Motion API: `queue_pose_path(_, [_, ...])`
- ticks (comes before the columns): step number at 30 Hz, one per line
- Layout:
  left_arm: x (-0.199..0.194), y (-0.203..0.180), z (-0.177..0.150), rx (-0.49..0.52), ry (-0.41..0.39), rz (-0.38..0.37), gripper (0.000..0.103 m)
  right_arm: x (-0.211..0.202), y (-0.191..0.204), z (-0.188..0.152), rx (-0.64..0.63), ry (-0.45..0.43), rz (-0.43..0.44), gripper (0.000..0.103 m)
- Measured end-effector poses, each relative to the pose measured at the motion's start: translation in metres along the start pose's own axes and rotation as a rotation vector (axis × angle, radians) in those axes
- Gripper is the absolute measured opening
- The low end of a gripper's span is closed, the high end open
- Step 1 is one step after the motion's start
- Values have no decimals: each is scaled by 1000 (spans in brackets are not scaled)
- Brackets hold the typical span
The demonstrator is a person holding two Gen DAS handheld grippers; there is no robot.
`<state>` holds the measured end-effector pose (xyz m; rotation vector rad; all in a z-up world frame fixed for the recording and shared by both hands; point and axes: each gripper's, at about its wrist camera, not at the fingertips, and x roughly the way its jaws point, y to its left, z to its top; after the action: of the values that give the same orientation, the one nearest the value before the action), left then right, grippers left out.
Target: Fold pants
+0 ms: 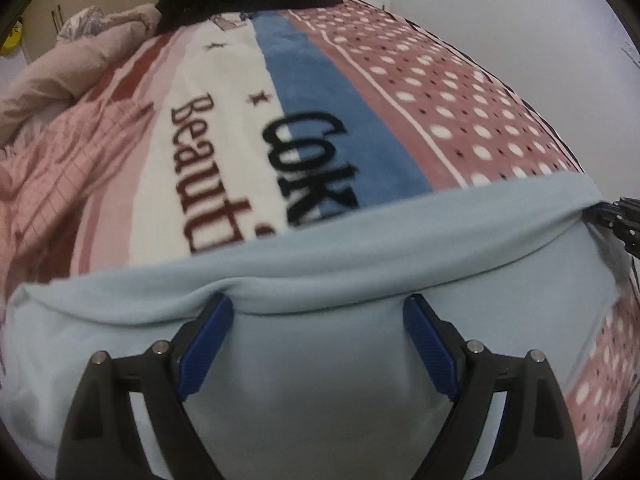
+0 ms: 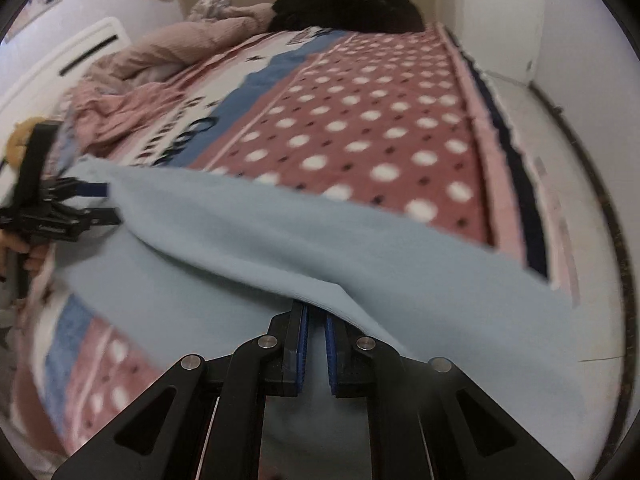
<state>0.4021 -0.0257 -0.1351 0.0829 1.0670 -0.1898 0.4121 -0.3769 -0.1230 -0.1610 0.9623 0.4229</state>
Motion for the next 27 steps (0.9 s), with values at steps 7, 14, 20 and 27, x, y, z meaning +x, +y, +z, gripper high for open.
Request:
queue_pose_path(7, [8,11,24,-35,-43,59,85,8,-21,26,9,-21,-98,1])
queue_pose_path(14, [16,26,38,-113,-54,97,85,27,-49,40,46,-16,-208,6])
queue_pose_path(20, [-15,11,17,-65,-85,52,85,-8,-78,24,101,-2,-132,45])
queue_pose_path(27, [-45,-9,-14,-50,-112,-14,86,-46,-89,-30,26,59,-175,64])
